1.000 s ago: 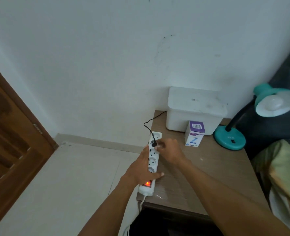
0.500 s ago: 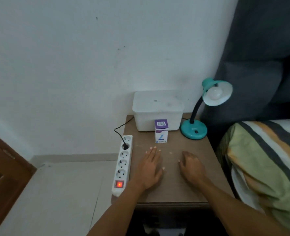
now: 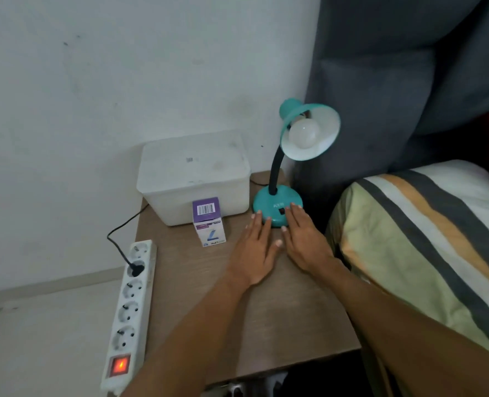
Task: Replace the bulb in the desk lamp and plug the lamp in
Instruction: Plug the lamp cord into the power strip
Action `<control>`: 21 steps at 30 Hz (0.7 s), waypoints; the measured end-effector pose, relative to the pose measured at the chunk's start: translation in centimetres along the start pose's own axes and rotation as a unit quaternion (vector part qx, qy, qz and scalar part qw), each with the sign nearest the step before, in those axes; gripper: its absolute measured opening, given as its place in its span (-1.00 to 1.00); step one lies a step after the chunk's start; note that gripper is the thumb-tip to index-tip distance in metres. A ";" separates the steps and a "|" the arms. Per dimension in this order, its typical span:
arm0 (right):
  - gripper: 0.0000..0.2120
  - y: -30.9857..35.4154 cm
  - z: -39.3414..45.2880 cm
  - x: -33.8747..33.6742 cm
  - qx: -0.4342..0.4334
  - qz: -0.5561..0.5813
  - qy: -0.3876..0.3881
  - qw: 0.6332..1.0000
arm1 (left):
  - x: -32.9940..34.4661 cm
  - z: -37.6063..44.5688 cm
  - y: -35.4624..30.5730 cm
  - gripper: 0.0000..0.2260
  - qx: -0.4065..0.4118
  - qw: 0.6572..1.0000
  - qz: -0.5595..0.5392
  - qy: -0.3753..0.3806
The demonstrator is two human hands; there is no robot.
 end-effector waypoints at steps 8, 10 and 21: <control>-0.47 -2.0 1.0 2.3 -0.032 -0.011 0.003 0.999 | 2.8 3.8 1.8 -0.38 0.020 0.999 0.014 -0.040; -0.47 -2.1 1.2 2.6 -0.029 -0.007 0.004 1.000 | 3.3 3.9 2.0 -0.40 0.017 0.999 0.004 -0.051; -0.47 -2.1 1.3 2.9 -0.040 0.013 -0.034 0.999 | 3.7 4.3 2.0 -0.45 0.001 0.998 -0.015 -0.062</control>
Point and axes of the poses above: each hand's wrist, its own z-axis towards the middle knuckle, its own x-axis out of the palm, y = z × x, the point moved 1 cm from there along z, towards the middle knuckle, and after that the axes turned 14 degrees about z, right-handed, at the moved point
